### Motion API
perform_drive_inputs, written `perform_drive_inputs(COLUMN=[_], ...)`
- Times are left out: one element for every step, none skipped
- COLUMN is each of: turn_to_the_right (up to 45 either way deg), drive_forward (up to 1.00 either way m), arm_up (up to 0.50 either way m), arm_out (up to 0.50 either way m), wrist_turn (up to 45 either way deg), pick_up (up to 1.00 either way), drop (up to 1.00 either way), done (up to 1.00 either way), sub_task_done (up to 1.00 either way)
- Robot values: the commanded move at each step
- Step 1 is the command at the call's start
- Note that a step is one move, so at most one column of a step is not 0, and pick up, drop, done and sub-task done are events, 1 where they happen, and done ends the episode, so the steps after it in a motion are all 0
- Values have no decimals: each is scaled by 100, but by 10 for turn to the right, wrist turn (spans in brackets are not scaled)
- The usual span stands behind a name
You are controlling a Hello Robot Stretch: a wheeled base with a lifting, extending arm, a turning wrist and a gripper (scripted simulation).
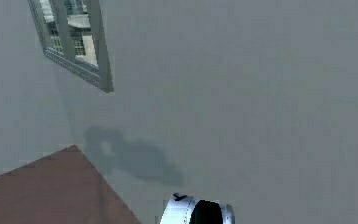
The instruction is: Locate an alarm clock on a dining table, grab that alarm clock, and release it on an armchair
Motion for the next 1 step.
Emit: perform_drive_inputs(turn_to_the_right=[0], drive_forward=[5], arm_up=[0], arm_out=[0], wrist_turn=[0], pick_up=[0], drop=[0], done=[0], sub_task_done=[0])
